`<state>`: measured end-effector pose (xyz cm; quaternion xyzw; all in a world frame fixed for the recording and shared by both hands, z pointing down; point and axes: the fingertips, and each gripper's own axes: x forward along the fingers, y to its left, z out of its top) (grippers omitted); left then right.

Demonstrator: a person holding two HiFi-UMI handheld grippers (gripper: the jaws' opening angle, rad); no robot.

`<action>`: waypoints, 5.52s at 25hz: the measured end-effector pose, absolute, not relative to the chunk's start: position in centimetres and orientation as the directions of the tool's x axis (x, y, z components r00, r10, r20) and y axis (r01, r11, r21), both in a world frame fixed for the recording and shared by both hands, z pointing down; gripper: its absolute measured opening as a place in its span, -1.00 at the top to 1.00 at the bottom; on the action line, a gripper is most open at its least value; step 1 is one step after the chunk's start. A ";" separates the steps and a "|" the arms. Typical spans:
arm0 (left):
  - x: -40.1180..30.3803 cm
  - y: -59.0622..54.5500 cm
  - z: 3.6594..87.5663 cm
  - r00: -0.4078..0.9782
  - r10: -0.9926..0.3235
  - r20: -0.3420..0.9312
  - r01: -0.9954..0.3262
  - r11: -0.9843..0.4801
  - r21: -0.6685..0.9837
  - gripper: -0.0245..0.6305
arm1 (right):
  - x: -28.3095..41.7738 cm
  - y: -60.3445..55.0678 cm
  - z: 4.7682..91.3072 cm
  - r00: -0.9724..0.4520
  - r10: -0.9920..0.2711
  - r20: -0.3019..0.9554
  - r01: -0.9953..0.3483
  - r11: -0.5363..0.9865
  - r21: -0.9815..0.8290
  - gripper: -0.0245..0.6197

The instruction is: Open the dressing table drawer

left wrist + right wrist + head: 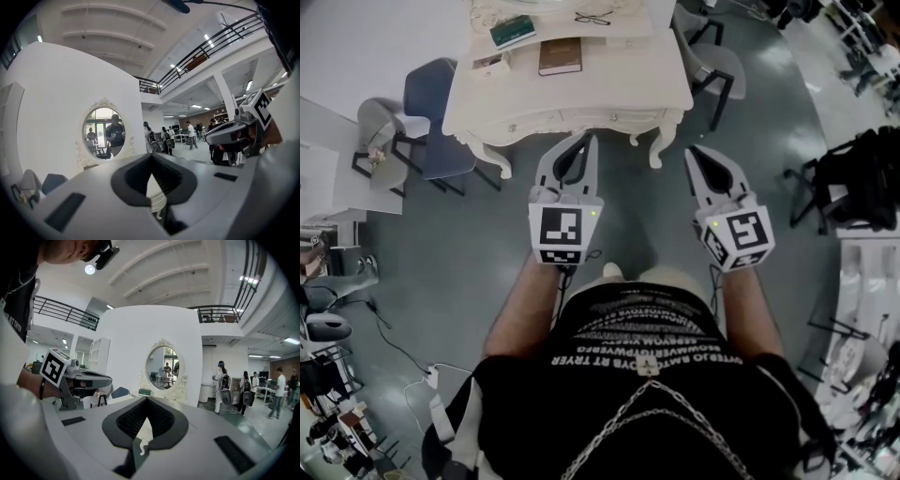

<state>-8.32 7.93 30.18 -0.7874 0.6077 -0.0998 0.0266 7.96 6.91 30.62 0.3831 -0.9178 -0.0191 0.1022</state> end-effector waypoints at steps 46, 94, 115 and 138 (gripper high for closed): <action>-8.1 -4.1 33.1 0.161 -0.971 0.179 -0.976 -0.184 -0.119 0.91 | 8.3 -6.2 33.6 -0.727 -0.644 0.238 -0.649 0.758 0.071 0.92; -5.6 -17.0 32.0 -0.026 -0.977 0.210 -0.979 -0.018 -0.203 0.92 | 9.2 -22.1 35.2 -0.836 -0.503 0.219 -0.517 0.856 -0.005 0.59; -12.0 -23.2 32.4 0.060 -0.972 0.226 -0.976 -0.105 -0.192 0.91 | 2.7 -27.3 35.7 -0.788 -0.563 0.250 -0.587 0.809 -0.030 0.55; -18.2 -29.4 31.8 0.161 -0.967 0.199 -0.964 -0.197 -0.176 0.91 | -3.7 -31.4 35.5 -0.734 -0.623 0.270 -0.653 0.757 -0.028 0.55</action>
